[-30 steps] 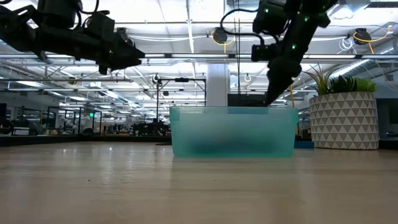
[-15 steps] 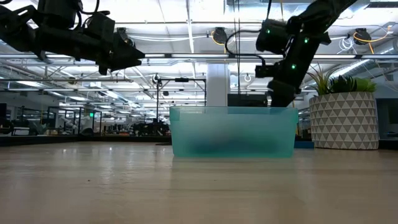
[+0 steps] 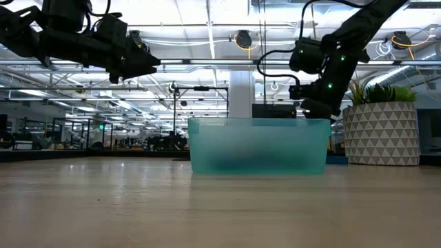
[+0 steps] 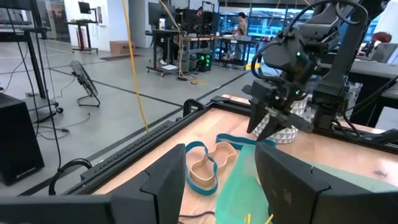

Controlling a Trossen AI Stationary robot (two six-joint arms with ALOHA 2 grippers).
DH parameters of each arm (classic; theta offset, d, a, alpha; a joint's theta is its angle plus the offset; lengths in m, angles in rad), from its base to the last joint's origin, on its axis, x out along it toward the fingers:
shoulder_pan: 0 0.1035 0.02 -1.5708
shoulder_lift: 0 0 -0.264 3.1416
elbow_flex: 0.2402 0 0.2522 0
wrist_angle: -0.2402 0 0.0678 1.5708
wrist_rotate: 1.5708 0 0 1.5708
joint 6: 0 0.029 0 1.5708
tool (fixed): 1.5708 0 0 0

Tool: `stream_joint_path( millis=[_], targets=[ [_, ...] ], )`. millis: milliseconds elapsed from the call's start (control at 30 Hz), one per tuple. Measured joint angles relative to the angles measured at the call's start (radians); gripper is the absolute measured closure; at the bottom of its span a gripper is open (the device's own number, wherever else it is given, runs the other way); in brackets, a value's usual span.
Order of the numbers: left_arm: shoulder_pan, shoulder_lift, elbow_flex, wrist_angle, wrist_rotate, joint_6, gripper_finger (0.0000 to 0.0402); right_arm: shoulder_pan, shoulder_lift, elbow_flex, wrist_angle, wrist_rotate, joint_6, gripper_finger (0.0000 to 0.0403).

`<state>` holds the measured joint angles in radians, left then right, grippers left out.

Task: Pick and place rubber bands into bin
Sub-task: Put the blue rubber band into the green bin

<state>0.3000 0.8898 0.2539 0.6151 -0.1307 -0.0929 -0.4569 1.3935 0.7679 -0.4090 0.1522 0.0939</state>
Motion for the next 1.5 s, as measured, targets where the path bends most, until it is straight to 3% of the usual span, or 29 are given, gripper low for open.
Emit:
stream_joint_path(
  millis=[500, 800, 1000, 1167, 1500],
  targets=[
    [0.0, 0.0, 0.0, -0.007, 0.0, -0.003, 0.0201, -0.002, 0.006, -0.069, 0.076, -0.047, -0.001, 0.0245],
    [0.0, 0.0, 0.0, -0.014, 0.001, -0.011, 0.0201, -0.014, 0.152, -0.065, 0.098, -0.021, -0.001, 0.0245],
    [0.0, 0.0, 0.0, -0.015, 0.001, -0.01, 0.0201, -0.014, 0.167, -0.066, 0.097, -0.022, 0.005, 0.0248],
    [0.0, 0.0, 0.0, -0.015, 0.001, -0.008, 0.0201, -0.014, 0.165, -0.067, 0.1, -0.023, 0.025, 0.0282],
    [0.0, 0.0, 0.0, -0.015, 0.001, -0.008, 0.0201, -0.014, 0.166, -0.068, 0.133, -0.025, 0.007, 0.0396]
  ],
)
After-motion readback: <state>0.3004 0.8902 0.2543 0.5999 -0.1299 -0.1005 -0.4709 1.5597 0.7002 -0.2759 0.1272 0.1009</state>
